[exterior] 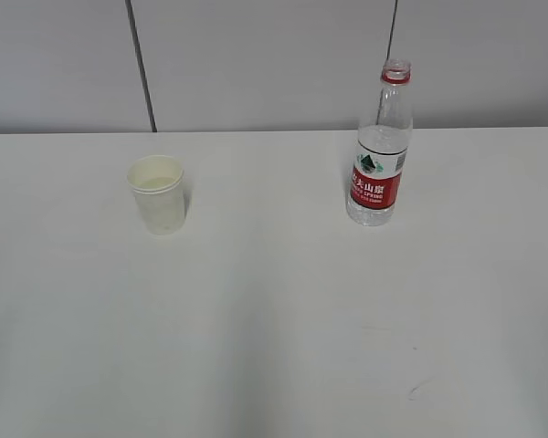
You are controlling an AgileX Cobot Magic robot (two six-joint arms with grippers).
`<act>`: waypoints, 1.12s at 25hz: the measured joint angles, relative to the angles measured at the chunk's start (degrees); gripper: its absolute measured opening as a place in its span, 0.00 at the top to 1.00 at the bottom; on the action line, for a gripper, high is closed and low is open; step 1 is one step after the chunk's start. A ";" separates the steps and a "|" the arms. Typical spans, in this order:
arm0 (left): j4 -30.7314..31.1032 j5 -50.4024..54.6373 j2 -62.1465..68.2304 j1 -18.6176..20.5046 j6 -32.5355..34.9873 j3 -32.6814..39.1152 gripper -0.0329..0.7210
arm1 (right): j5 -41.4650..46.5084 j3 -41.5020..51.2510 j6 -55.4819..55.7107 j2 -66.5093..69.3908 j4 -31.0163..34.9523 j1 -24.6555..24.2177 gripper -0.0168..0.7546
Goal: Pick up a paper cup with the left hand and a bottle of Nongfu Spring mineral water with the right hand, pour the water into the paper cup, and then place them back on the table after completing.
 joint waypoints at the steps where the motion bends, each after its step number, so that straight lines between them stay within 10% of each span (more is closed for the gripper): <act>1: 0.00 0.00 0.00 0.00 0.00 0.00 0.29 | 0.00 0.00 0.00 0.00 0.00 0.00 0.22; 28: 0.00 0.00 0.00 3.32 0.01 0.00 0.29 | 0.00 0.00 0.00 0.00 0.00 0.00 0.22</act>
